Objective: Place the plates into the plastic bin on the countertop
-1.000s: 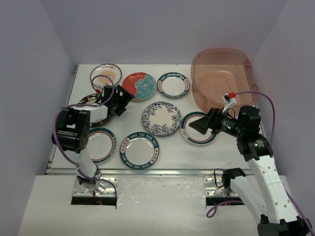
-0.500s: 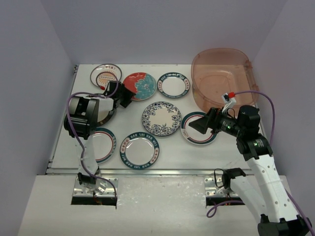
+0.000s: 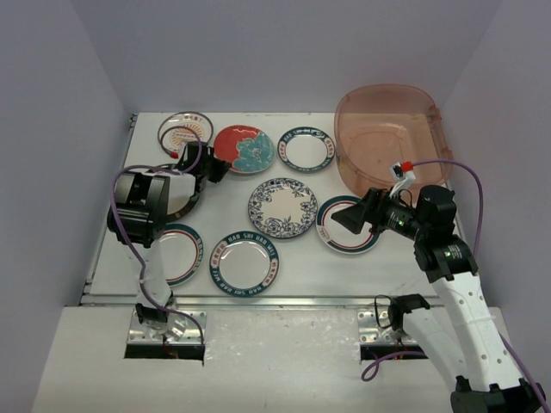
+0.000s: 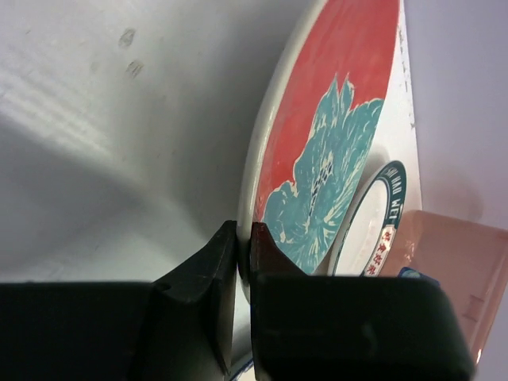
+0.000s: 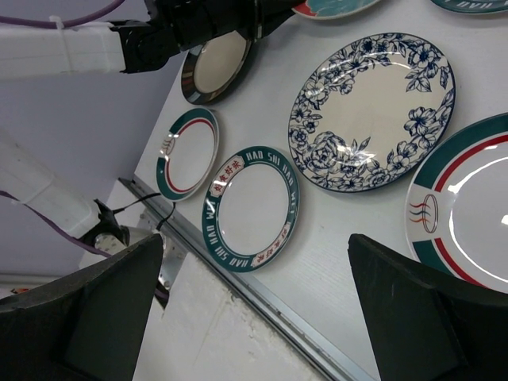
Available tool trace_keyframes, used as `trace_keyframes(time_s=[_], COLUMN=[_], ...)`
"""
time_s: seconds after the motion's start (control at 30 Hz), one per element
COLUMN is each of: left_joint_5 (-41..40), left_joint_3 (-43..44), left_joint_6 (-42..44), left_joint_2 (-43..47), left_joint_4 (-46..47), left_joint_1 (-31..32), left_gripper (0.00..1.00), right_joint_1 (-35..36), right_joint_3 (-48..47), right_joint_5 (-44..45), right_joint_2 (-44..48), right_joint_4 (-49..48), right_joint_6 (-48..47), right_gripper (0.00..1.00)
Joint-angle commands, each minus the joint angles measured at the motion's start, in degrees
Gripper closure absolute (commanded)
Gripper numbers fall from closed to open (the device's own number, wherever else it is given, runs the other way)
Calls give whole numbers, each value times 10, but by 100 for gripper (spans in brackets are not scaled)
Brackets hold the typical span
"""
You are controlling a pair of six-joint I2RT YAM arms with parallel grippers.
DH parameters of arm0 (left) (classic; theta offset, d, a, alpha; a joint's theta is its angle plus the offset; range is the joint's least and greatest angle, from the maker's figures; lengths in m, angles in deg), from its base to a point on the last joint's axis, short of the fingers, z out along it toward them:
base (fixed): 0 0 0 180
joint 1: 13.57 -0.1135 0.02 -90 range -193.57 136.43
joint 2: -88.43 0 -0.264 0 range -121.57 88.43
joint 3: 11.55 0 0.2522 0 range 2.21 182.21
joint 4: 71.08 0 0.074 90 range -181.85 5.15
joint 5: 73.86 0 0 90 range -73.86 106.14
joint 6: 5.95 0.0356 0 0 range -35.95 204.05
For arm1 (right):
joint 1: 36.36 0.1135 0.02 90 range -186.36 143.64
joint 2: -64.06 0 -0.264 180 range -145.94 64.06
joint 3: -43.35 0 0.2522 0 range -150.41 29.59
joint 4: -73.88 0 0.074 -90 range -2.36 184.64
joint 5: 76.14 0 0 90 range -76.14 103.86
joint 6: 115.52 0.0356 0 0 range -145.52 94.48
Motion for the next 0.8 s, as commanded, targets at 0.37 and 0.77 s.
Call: trace_keyframes(time_s=[0.37, 0.77], left_joint_5=[70, 329], left_joint_3=[-117, -225], left_joint_6=[22, -18], left_joint_2=[265, 459], left_joint_4=[152, 181], left_joint_1=[-21, -15], left_gripper=[100, 100], right_joint_1=[3, 11], right_joint_3=[-70, -429], right_joint_5=[44, -14], right_joint_2=[-67, -463], right_joint_4=[-40, 58], right_joint_6=[-20, -87], right_gripper=[1, 1])
